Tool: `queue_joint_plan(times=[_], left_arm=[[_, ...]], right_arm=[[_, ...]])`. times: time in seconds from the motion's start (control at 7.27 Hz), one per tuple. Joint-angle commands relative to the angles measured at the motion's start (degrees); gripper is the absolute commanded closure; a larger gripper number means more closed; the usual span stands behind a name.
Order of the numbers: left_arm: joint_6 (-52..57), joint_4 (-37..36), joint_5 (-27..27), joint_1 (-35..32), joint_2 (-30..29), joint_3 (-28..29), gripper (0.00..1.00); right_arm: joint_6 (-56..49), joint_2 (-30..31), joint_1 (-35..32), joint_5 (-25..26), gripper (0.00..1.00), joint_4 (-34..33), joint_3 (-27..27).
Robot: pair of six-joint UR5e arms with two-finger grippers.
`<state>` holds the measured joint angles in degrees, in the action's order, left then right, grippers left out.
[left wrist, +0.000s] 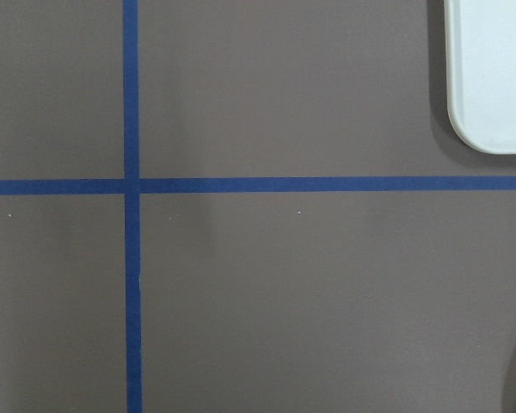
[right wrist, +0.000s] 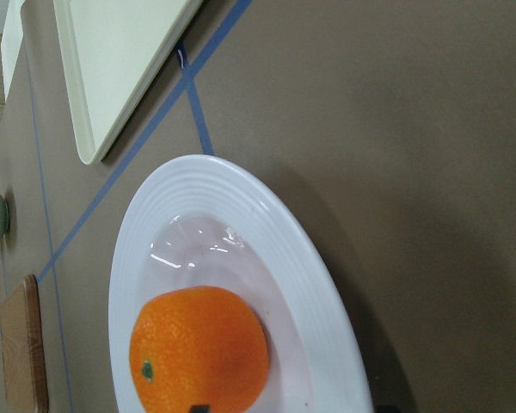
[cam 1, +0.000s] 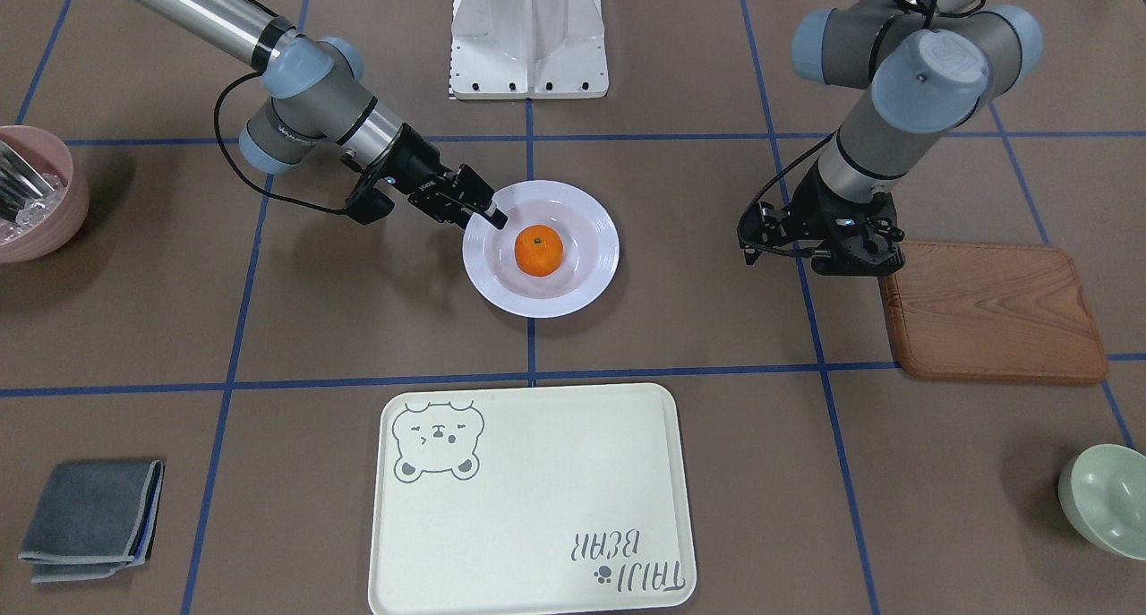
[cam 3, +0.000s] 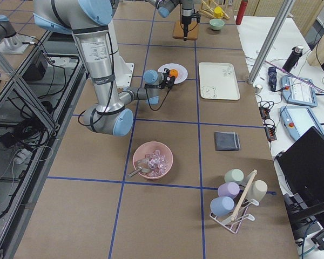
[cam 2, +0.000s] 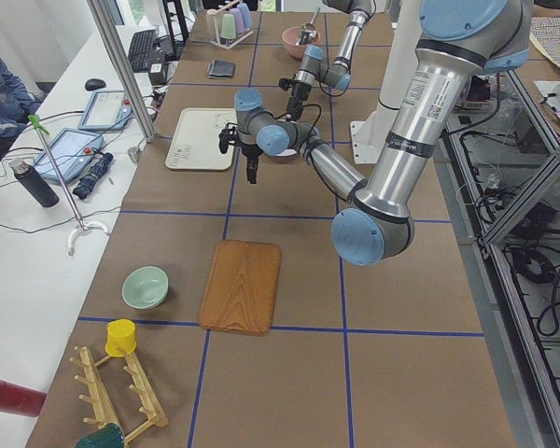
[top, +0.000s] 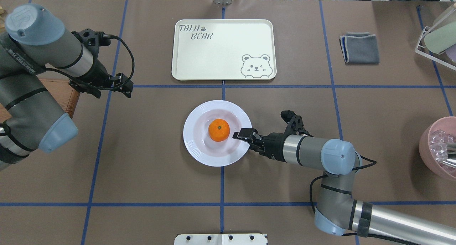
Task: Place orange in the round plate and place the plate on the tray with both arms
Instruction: 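Grasp the white plate rim nearest the right gripper, then lift the plate with the right gripper and set it on the bear tray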
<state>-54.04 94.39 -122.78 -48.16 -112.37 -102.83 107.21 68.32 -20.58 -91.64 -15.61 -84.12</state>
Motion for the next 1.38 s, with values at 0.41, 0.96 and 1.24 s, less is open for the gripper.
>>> queue_joint_plan(times=[0.41, 0.96, 1.24], left_arm=[[-0.01, 0.0, 0.17, 0.0, 0.4, 0.0, 0.02], [-0.01, 0.0, 0.26, 0.09, 0.4, 0.0, 0.02], [-0.01, 0.0, 0.35, 0.0, 0.48, 0.0, 0.02]], right_arm=[[0.54, -1.26, -2.27, 0.06, 0.99, 0.23, -1.31], [3.96, -1.26, -4.82, 0.84, 1.0, 5.75, -1.58], [8.87, -1.35, -4.56, 7.84, 1.0, 8.05, -1.31]])
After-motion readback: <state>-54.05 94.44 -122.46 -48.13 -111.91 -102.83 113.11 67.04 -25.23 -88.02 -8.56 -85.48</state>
